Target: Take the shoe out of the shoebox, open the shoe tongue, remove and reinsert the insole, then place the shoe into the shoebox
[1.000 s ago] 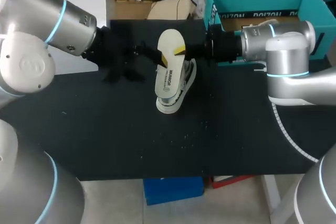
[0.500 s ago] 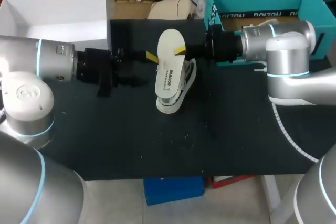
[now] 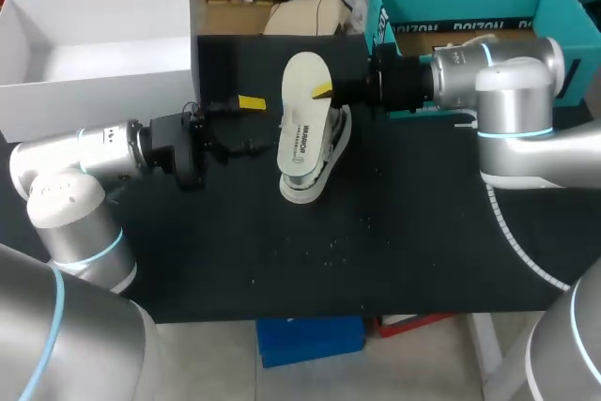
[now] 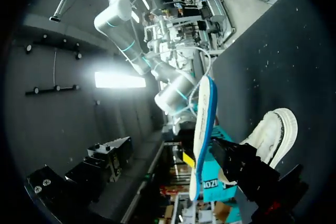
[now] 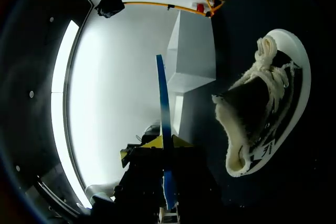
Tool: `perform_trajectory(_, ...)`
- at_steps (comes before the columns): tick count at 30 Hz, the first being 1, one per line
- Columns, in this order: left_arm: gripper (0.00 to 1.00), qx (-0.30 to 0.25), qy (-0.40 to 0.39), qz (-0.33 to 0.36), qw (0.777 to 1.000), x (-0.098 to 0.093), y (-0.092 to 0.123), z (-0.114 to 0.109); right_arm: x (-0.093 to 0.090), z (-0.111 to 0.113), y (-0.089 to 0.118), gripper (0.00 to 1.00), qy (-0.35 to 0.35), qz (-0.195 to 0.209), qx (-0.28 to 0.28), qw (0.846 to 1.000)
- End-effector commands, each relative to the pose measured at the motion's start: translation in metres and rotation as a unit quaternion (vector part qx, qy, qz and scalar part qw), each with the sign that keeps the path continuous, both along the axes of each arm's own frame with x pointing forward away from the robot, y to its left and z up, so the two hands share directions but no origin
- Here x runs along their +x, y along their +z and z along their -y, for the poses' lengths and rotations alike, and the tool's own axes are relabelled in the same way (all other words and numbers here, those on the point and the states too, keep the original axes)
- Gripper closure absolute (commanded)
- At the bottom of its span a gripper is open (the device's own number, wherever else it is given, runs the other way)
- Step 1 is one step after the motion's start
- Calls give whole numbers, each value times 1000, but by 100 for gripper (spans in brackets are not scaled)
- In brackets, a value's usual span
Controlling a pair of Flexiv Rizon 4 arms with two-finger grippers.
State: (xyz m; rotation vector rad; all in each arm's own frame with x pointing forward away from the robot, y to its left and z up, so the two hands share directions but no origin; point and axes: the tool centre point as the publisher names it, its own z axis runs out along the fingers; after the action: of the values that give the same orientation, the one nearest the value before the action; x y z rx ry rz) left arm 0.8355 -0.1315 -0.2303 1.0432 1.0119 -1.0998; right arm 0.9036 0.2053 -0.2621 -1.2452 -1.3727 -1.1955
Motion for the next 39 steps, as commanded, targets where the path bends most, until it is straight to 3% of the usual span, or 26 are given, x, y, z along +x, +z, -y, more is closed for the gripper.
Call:
perform_trajectory(1, 0, -5, -12, 10, 1000, 16, -6, 4, 0, -1, 0, 100, 0, 0, 0, 1000)
perform_trajectory(6, 0, 44, -13, 20, 999, 29, -15, 5, 0, -1, 0, 100, 0, 0, 0, 1000)
perform_trajectory(13, 0, 45, -19, 23, 999, 39, -17, 16, 0, -1, 0, 100, 0, 0, 0, 1000)
perform_trajectory(14, 4, 46, -22, 23, 998, 39, -19, 19, 0, -1, 0, 100, 0, 0, 0, 1000)
perform_trajectory(15, 20, 48, -25, 23, 998, 39, -20, 22, 0, -1, 0, 100, 0, 0, 0, 1000)
perform_trajectory(21, 32, 63, -39, 27, 997, 42, -24, 39, 0, -1, 0, 100, 0, 0, 0, 1000)
perform_trajectory(22, 43, 64, -39, 27, 997, 43, -24, 41, 0, -1, 0, 100, 0, 0, 0, 1000)
perform_trajectory(23, 47, 65, -40, 27, 997, 45, -23, 43, 0, -1, 0, 100, 0, 0, 0, 1000)
perform_trajectory(26, 43, 71, -46, 31, 996, 48, -20, 48, 0, -1, 0, 100, 0, 0, 0, 1000)
perform_trajectory(39, 76, 94, -61, 33, 993, 57, -20, 58, 0, -1, 0, 100, 0, 0, 0, 1000)
